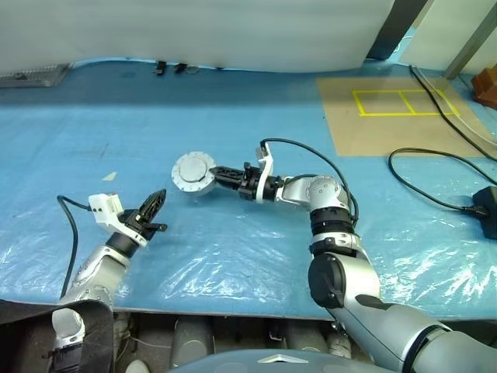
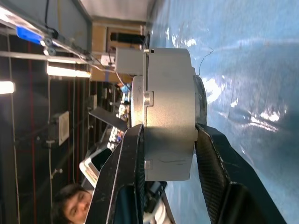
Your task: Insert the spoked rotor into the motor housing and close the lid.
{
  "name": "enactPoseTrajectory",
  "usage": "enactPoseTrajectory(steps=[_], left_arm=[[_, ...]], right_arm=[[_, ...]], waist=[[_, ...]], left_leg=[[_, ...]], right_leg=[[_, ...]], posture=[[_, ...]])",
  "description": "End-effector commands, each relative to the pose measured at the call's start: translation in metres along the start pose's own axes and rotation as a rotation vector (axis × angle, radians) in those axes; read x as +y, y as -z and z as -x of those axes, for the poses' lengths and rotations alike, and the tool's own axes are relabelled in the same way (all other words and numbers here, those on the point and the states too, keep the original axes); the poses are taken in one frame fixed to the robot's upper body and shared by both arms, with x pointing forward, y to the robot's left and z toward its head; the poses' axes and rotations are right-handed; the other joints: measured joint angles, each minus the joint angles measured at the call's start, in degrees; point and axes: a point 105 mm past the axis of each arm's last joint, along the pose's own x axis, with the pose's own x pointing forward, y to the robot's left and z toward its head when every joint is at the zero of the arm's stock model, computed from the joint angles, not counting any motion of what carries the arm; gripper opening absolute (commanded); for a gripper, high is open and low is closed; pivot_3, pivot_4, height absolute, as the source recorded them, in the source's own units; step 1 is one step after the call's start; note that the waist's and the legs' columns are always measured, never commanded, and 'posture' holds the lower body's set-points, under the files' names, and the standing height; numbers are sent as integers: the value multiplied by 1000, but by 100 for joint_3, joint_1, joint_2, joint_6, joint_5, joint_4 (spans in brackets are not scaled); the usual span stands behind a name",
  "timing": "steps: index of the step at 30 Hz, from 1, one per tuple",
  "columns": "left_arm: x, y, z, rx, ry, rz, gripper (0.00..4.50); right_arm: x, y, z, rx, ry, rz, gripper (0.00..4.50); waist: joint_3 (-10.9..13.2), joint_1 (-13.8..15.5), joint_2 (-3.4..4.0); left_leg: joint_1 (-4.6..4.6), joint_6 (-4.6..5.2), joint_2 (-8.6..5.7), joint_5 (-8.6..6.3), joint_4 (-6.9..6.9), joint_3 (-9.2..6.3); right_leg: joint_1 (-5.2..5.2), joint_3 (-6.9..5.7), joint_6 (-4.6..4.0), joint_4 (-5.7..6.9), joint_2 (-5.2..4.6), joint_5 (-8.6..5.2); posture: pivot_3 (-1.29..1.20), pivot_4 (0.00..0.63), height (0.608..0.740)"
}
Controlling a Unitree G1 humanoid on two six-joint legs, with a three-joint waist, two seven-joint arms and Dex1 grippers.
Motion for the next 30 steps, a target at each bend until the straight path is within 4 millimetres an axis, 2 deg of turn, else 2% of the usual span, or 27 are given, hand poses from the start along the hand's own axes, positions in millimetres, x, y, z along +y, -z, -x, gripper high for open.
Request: enactPoseTrajectory(steps=[1,9,10,18,30], left_arm=[[-18,-14,-4,-104,46,102,1268],[-29,-18,-10,-179,83,307,4226],[-29,-18,-12,-184,74,350,4484],[-41,-19,-24,-193,117,494,4484],[-41,-16,-28,-192,116,569,4484]], right_arm=[[38,-13,-15,-55,-158,12,1184],[48,-28,-12,-109,-214,13,1184],[50,-30,-11,-113,-225,9,1184],[57,-28,-13,-98,-267,20,1184],[59,-15,-16,-42,-291,16,1184]], waist=[[3,1,-5],[11,-1,-15],[11,3,-16],[18,25,-28],[20,33,-31]], left_leg=[[-1,0,0,0,3,0],[-6,0,4,0,26,-1],[-7,0,4,0,26,-1],[-15,0,4,0,34,-6],[-17,1,4,0,38,-9]], right_leg=[[-1,0,0,0,0,0],[-1,-1,-1,7,2,1],[-1,-1,-1,6,2,1],[-1,-4,1,6,3,2],[-1,-6,2,7,5,3]], posture=[[0,150,740],[0,150,740],[0,150,740],[0,150,740],[0,150,740]])
